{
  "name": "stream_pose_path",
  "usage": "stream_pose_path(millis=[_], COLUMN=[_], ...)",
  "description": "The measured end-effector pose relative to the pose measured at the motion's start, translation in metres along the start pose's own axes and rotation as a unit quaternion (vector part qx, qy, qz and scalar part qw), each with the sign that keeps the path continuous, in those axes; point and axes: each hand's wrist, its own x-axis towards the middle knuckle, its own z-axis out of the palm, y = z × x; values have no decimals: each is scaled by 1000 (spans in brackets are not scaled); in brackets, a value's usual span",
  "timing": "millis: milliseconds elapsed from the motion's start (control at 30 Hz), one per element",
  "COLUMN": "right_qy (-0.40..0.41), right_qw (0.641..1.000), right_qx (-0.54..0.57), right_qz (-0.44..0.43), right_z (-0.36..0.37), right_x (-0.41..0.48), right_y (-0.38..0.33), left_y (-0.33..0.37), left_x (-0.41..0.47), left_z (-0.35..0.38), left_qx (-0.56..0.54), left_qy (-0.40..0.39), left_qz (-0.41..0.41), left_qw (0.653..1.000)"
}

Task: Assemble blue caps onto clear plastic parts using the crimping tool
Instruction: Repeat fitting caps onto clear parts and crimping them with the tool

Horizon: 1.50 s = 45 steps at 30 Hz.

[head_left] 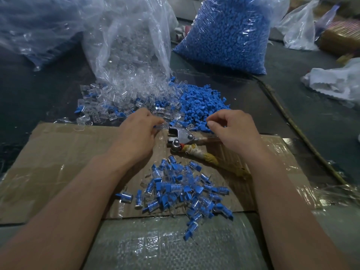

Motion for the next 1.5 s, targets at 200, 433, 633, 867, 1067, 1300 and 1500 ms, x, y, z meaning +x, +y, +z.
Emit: stream_pose_path(millis=[200, 433, 633, 867, 1067, 1300, 1500], right_qy=[-35, -68, -67, -66, -2, 15, 11], right_qw=[997, 995, 997, 997, 1000, 999, 999], right_qx=[-59, -68, -48, -36, -1, 28, 22], right_qz=[-33, -14, -2, -8, -27, -17, -22], right_z=[15, 18, 17, 21, 22, 22, 21], right_x=[8, 13, 13, 14, 13, 11, 10], right_y=[-7, -7, -7, -6, -5, -6, -5], left_y=[-1, -1, 2, 4, 4, -13, -19], left_x=[0, 1, -3, -5, -4, -1, 0], left_z=[-1, -4, -6, -7, -6, -15, -11], left_qx=[4, 2, -43, -97, -97, -130, -59], left_qy=[-22, -10, 34, 43, 90, 200, 102], left_qz=[-17, -6, -30, -30, -33, -116, -116], left_qw=[1000, 1000, 998, 994, 991, 964, 986])
